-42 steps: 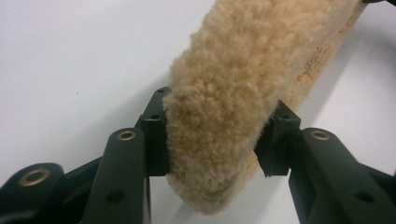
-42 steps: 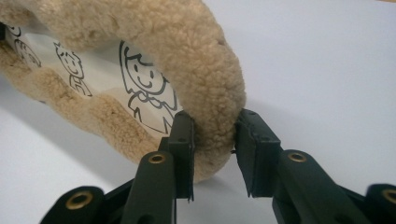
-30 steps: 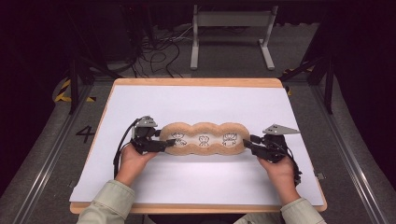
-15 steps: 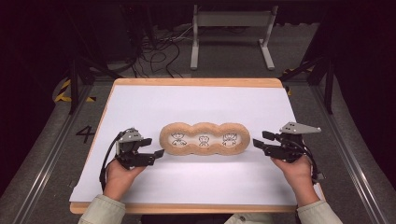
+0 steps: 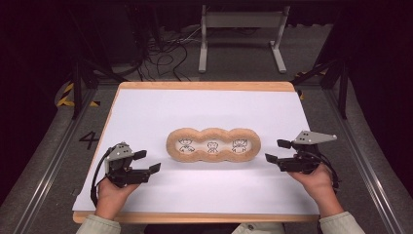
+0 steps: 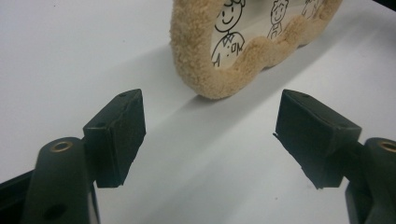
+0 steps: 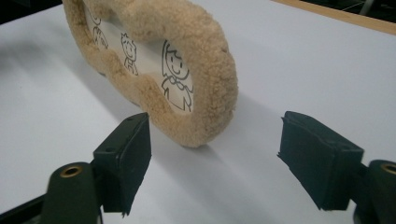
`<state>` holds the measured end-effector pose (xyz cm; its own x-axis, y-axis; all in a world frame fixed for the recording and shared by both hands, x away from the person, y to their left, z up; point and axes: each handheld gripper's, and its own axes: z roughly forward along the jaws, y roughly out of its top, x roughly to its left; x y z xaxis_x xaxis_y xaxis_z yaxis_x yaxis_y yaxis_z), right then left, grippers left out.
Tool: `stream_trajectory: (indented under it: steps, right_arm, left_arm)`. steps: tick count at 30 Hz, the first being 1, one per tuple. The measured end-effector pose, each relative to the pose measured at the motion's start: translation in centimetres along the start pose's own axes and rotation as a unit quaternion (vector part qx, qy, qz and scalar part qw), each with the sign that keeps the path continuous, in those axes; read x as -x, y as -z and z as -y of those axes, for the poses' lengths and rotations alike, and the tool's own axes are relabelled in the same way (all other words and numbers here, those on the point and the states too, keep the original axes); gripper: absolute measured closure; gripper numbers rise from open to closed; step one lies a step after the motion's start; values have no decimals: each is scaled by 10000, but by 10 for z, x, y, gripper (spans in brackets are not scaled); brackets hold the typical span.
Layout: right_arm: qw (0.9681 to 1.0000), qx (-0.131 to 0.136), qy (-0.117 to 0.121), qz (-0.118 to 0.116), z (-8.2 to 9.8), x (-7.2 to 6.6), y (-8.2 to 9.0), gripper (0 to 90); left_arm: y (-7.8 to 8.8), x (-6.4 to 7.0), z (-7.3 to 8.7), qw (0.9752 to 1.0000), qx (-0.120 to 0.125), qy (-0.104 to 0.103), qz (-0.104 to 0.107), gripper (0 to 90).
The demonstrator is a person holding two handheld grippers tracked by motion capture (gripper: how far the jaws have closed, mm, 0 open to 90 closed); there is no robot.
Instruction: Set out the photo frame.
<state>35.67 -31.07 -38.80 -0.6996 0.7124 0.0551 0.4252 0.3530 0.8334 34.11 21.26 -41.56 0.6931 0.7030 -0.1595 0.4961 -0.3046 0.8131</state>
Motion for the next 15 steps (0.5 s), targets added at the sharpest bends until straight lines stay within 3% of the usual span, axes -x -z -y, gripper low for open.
stream_trajectory:
  steps: [10, 15]
  right_arm:
    - [9999, 76, 96, -101, 17, 8, 0, 188]
    - [9999, -7, 129, -91, 28, 14, -1, 186]
  left_arm:
    - [2, -7, 11, 10000, -43, 49, -58, 252]
    - [0, -9, 13, 10000, -36, 40, -74, 252]
